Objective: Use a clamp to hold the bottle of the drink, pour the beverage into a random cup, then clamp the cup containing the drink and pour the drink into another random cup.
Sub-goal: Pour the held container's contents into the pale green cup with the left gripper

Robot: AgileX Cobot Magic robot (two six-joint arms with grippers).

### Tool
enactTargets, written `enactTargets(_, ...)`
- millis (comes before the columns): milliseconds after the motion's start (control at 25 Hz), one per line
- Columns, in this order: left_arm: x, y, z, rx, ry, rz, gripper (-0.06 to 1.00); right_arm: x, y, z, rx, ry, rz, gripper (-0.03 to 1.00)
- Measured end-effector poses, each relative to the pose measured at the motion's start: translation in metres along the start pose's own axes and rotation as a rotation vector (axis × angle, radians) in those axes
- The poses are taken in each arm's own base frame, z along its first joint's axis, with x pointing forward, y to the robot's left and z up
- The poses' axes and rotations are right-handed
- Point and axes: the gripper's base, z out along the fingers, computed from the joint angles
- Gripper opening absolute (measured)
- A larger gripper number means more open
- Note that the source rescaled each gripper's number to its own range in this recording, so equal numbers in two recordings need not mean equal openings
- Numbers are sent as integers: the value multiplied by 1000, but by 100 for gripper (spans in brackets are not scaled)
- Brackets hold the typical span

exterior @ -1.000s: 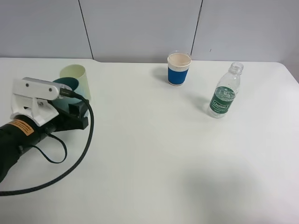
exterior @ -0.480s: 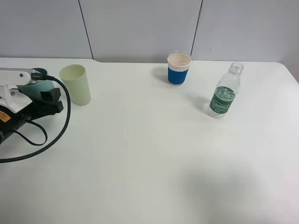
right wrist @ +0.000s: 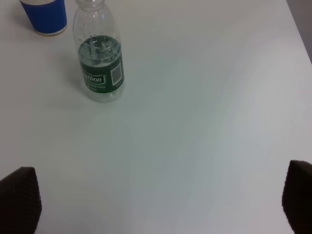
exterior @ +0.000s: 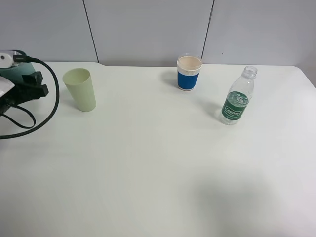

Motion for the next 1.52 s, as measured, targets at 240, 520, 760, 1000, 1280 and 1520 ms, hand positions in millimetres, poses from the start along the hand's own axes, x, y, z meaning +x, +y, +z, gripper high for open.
enactTargets(240, -7, 4, 21, -61, 79, 129, 3, 0, 0, 0, 0, 0, 0, 99)
enactTargets(520, -17, 2, 40, -96, 161, 228, 3, 0, 0, 0, 0, 0, 0, 99)
enactTargets(760, -28, -12, 48, -97, 177, 384, 3, 0, 0, 0, 0, 0, 0, 99)
enactTargets(1000, -33, -25, 50, -97, 199, 535, 3, 0, 0, 0, 0, 0, 0, 99)
enactTargets(1280, -37, -38, 49, -78, 225, 773, 3, 0, 0, 0, 0, 0, 0, 99)
enactTargets(1520, -37, -38, 49, -62, 233, 910, 3, 0, 0, 0, 0, 0, 0, 99)
